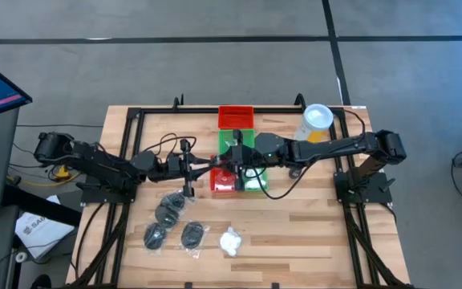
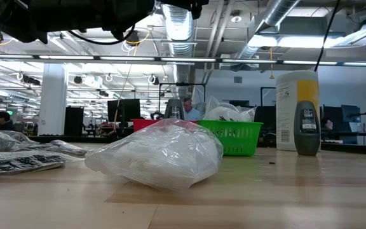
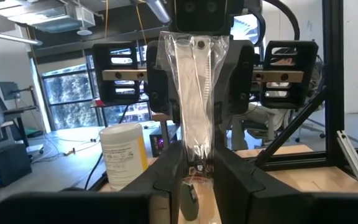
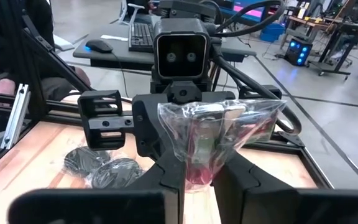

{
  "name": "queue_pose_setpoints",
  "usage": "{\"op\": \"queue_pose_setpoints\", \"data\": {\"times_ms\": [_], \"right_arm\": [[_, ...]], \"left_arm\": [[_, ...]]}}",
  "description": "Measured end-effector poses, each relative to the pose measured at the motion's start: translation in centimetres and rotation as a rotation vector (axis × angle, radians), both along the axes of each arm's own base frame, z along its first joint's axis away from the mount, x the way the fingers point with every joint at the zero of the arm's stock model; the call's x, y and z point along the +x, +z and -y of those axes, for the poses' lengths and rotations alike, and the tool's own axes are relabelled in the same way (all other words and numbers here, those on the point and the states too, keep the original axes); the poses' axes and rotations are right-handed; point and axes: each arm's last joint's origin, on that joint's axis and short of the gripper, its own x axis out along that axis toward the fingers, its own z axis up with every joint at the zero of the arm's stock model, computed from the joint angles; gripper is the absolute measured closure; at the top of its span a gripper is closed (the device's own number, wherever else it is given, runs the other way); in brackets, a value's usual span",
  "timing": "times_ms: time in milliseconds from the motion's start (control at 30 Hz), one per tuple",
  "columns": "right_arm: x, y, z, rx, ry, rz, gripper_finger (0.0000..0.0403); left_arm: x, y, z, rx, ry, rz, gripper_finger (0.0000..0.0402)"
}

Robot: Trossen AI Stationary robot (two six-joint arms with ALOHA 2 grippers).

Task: Pick & Place Travel size toiletries
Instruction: Put the silver nail cutter into the top green bin

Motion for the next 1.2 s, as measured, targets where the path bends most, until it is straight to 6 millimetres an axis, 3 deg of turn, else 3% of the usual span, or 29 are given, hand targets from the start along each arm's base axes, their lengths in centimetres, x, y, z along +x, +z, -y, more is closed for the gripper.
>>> {"op": "queue_pose_setpoints", "data": {"times_ms": [600, 833, 1033, 1200], "right_arm": [[-0.9, 0.4, 0.5, -0.005, -0.012, -0.052, 0.0361], [-1.4, 0.4, 1.0, 0.0, -0.02, -0.101, 0.0361], [-2.1, -0.2, 2.7, 0.014, -0.073, -0.206, 0.0361], [-2.6, -0.9, 5.2, 0.048, -0.153, -0.28, 0.0361]], "left_arm": [[0.0, -0.5, -0.3, 0.026, 0.115, -0.063, 0.0332], [-0.1, -1.0, -0.7, 0.045, 0.242, -0.124, 0.0331], [-0.1, -1.6, -0.8, 0.045, 0.275, -0.192, 0.0331], [-0.1, -1.7, -0.4, 0.03, 0.255, -0.196, 0.0331]]}}
